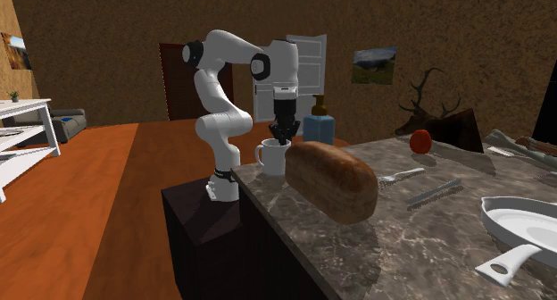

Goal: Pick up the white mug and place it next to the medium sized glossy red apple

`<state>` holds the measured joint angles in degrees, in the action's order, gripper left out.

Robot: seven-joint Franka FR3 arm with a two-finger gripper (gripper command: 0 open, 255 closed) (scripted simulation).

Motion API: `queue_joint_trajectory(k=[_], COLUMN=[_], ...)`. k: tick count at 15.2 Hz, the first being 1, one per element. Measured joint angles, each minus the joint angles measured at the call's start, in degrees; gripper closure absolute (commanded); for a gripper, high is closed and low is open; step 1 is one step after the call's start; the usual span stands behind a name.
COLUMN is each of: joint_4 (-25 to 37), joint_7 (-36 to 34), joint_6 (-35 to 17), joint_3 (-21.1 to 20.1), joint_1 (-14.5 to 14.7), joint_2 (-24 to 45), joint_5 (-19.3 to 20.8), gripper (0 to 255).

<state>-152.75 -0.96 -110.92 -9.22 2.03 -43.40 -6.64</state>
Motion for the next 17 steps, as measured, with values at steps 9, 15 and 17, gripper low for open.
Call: queue_joint_trajectory(k=[9, 15, 17], joint_4=[4.12, 8.95, 10.16], joint_7=[-0.02, -0.15, -0.25], joint_6=[4.76, 9.50, 10.95], joint_3=[0.49, 0.86, 0.91], joint_1=[-0.20, -0.38, -0.36], joint_2=[-0.61, -0.53, -0.78], joint_5=[0.44, 0.82, 0.86], gripper=[255, 255, 255])
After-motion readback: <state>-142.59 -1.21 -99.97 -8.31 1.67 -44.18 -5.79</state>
